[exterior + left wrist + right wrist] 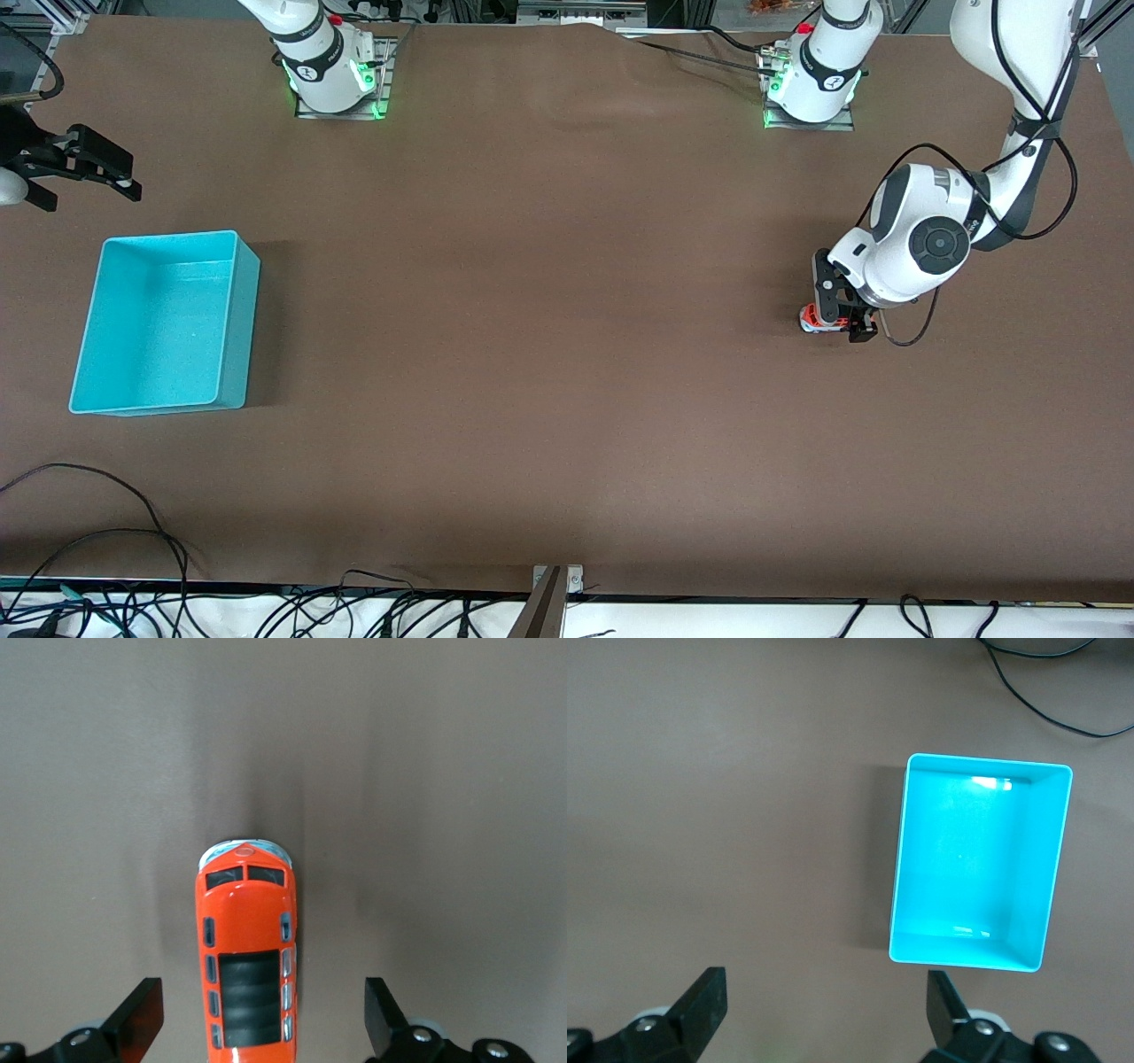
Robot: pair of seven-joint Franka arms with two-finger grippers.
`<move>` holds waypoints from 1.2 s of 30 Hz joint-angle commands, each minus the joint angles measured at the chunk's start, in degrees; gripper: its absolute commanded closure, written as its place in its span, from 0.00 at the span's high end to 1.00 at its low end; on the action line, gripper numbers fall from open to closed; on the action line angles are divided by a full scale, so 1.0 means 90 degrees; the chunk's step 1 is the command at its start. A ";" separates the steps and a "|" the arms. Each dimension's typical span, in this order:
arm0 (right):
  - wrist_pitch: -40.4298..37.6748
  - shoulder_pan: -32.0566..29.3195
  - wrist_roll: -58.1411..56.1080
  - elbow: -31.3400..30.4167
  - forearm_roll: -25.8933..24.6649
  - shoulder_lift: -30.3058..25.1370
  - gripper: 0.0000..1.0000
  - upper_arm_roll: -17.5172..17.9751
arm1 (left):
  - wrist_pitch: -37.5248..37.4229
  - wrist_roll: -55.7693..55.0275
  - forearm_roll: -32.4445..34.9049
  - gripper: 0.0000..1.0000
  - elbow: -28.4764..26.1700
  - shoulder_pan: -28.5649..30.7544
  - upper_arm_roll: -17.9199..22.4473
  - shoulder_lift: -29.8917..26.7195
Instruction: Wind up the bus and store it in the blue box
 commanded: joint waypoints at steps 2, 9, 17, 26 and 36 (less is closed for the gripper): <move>-0.0015 0.0004 0.0092 0.0076 0.0112 0.0024 1.00 -0.0001 | 0.0520 0.0080 0.0454 1.00 -0.0126 0.0020 -0.0001 0.0123; -0.0014 0.0004 0.0092 0.0076 0.0112 0.0014 1.00 0.0009 | 0.0843 0.0080 0.0484 1.00 -0.0233 0.0040 -0.0001 0.0260; -0.0015 0.0004 0.0092 0.0076 0.0112 0.0014 1.00 0.0009 | 0.0911 0.0090 0.0571 0.92 -0.0234 0.0040 -0.0001 0.0299; -0.0015 0.0004 0.0092 0.0076 0.0112 0.0024 1.00 0.0009 | 0.0911 0.0090 0.0806 0.46 -0.0234 0.0040 -0.0001 0.0299; -0.0005 0.0004 0.0092 0.0076 0.0112 0.0024 1.00 0.0009 | 0.0950 0.0090 0.0806 0.34 -0.0234 0.0040 -0.0001 0.0309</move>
